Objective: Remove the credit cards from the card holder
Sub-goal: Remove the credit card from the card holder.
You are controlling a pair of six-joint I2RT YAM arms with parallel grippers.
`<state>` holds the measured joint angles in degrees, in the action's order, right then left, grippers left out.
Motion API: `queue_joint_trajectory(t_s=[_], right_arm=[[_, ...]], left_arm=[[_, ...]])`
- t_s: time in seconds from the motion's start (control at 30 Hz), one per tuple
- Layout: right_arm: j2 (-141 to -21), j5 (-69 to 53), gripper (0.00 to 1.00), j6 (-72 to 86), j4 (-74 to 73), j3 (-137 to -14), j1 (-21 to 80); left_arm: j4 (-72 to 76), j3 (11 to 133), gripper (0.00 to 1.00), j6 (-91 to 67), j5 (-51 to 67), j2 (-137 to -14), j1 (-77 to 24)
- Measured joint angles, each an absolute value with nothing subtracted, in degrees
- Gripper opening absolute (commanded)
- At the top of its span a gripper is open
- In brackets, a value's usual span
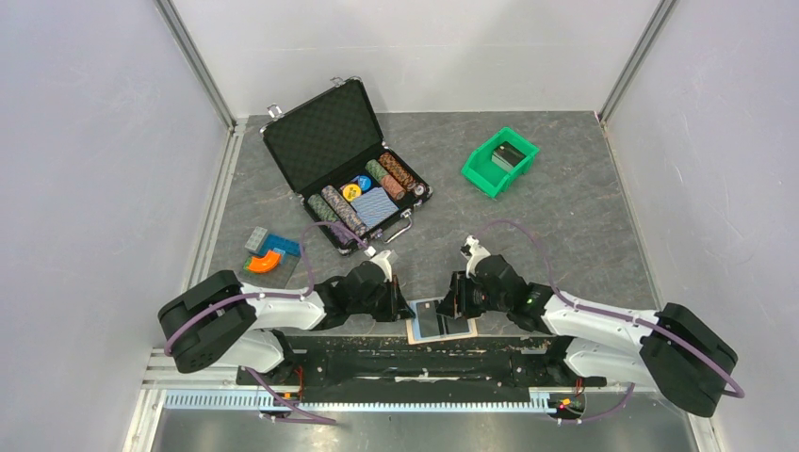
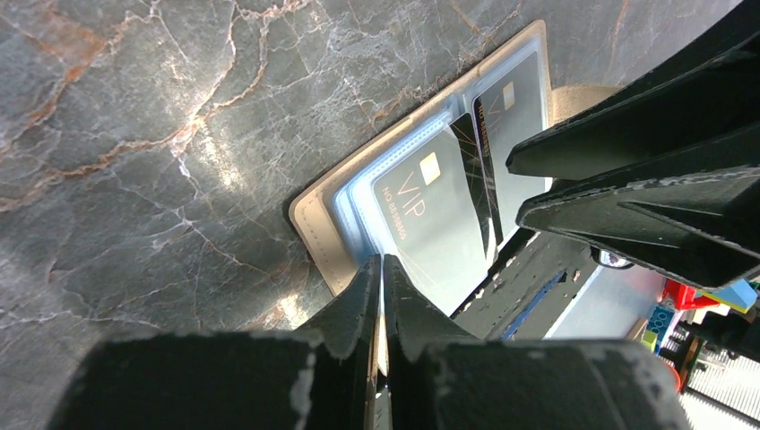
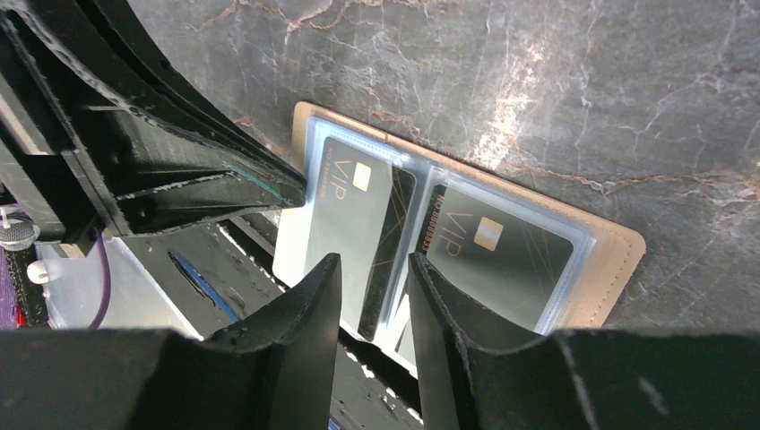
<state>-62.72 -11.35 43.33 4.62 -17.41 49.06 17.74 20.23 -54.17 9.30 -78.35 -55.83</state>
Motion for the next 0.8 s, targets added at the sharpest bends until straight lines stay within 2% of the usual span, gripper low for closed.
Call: queue_joint_trajectory(t_s=[0.8], right_arm=[[-66.4, -11.7, 0.33, 45.0, 6.8, -17.9, 50.5]], left_arm=[[17.8, 20.2, 0.09, -54.2, 9.2, -78.4, -55.8]])
